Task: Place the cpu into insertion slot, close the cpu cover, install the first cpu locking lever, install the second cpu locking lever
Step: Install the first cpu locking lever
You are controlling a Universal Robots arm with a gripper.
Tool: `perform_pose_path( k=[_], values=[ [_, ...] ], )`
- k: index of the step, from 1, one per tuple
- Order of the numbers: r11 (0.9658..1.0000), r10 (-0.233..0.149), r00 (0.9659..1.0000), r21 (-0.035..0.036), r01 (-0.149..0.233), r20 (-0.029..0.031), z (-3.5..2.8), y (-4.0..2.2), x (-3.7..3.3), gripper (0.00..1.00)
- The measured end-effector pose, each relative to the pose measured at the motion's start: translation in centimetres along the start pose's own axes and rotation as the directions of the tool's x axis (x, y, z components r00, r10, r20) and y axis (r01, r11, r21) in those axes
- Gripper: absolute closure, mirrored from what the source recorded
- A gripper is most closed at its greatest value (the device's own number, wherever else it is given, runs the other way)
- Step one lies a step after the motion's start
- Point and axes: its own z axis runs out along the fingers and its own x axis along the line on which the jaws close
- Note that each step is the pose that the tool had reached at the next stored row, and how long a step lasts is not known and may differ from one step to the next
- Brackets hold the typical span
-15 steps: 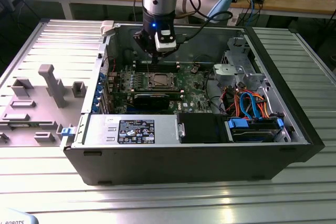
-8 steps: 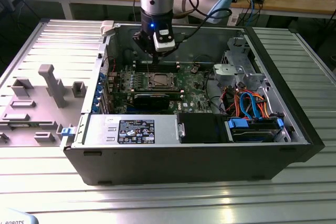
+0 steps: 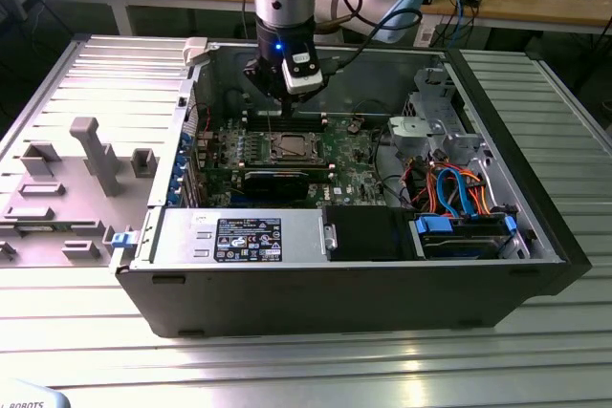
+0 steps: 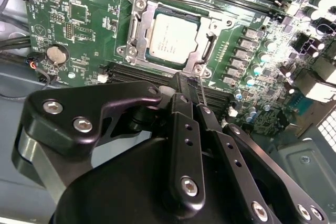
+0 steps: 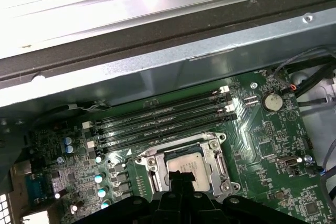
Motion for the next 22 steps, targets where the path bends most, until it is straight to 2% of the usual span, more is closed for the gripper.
perform_pose_path(
  k=[11, 14, 16, 17, 18, 19, 20, 22],
  values=[
    [1.0000, 0.000, 1.0000, 0.0000, 0.000, 0.0010, -0.01, -0.01, 0.03, 0.89],
    [1.0000, -0.002, 1.0000, -0.0014, 0.002, 0.0053, -0.02, -0.05, 0.16, 0.89],
    [0.9998, -0.019, 0.9998, -0.0021, 0.019, 0.0041, -0.02, -0.06, 0.22, 0.89],
    [0.9992, -0.040, 0.9992, -0.0028, 0.040, 0.0018, -0.02, -0.06, 0.22, 0.89],
    [0.9966, -0.082, 0.9966, -0.0045, 0.082, -0.0026, -0.02, -0.06, 0.23, 0.89],
    [0.9941, -0.108, 0.9941, -0.0056, 0.108, -0.0053, -0.02, -0.07, 0.26, 0.89],
    [0.9899, -0.142, 0.9899, -0.0071, 0.141, -0.0087, -0.02, -0.07, 0.25, 0.89],
    [0.9844, -0.176, 0.9843, -0.0088, 0.176, -0.0122, -0.02, -0.07, 0.26, 0.89]
  ],
)
